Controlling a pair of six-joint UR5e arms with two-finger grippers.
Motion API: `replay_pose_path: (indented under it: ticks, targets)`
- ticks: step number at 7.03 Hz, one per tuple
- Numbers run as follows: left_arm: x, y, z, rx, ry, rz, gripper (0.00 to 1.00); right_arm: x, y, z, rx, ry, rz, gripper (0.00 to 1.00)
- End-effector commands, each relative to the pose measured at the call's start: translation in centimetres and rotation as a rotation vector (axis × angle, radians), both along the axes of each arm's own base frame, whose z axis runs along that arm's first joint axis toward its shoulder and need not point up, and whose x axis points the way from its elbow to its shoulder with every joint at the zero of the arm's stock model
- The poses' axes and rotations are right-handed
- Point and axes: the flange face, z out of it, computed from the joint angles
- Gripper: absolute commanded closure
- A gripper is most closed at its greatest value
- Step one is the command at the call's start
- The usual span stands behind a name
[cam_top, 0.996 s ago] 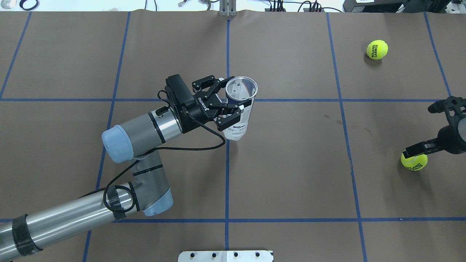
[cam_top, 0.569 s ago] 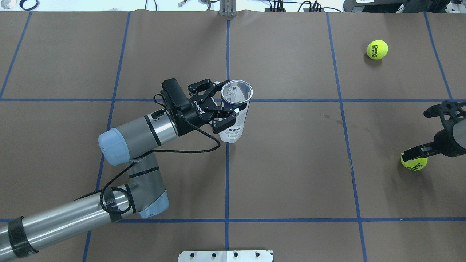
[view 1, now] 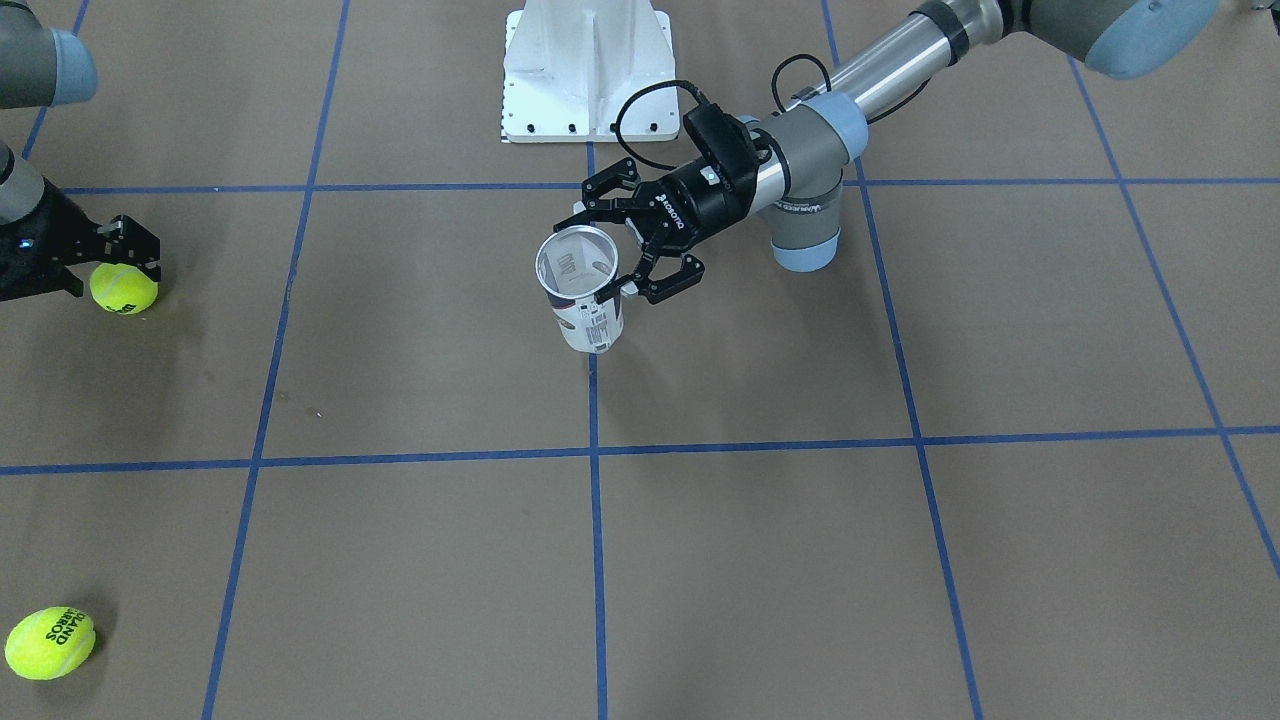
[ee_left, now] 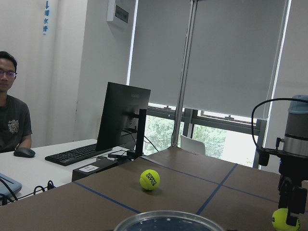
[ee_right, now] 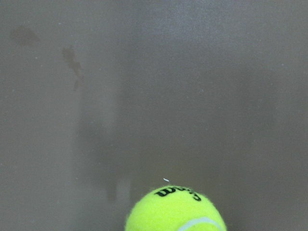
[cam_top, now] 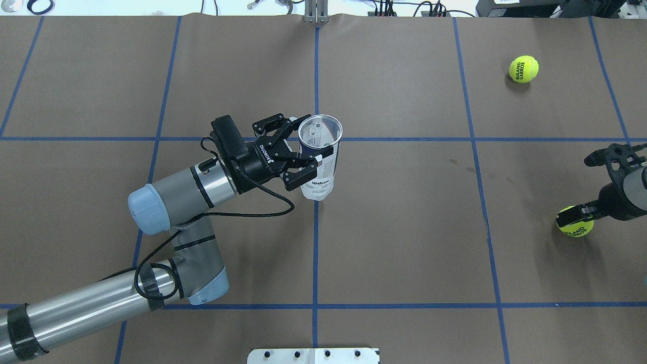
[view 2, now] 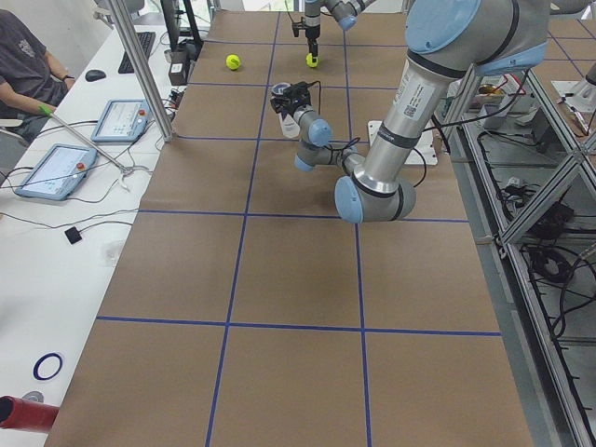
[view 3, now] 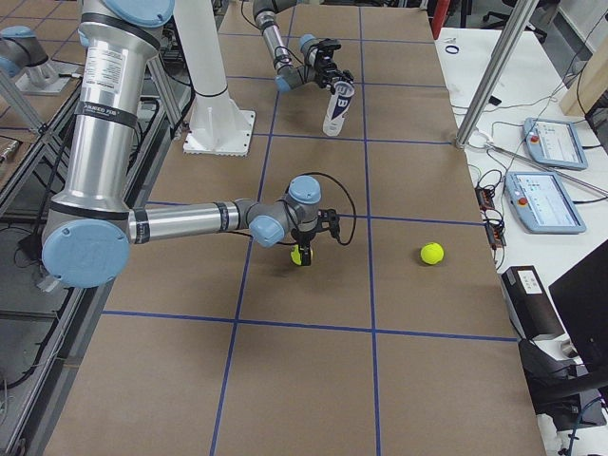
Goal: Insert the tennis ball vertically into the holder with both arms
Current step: 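Hold the can with the left gripper while the right grasps the nearer ball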
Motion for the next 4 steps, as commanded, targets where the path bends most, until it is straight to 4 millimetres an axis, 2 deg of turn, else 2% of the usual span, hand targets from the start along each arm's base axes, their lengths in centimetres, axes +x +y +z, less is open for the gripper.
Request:
replay_pose_path:
  ticks: [1,2,3,4]
  targets:
    - [0.1,0.0,1.0,0.003,0.013,-0.006,0.56,-0.2,0.0,0.4,-0.004,0.004,-0.005,0.08]
    - [0.5,0.2,2.2,0.015,0.036,-0.002,0.56,-0.2,0.0,0.4,-0.006,0.003,-0.005,0.25]
    - [0.6,0.2,1.8,0.015,0.044,-0.005,0.56,-0.2,0.0,0.4,-0.006,0.002,-0.006,0.66]
    - [0.5,0.2,1.8,0.013,0.049,-0.008,0.56,-0.2,0.1,0.3,-0.008,-0.001,-0.007,1.0]
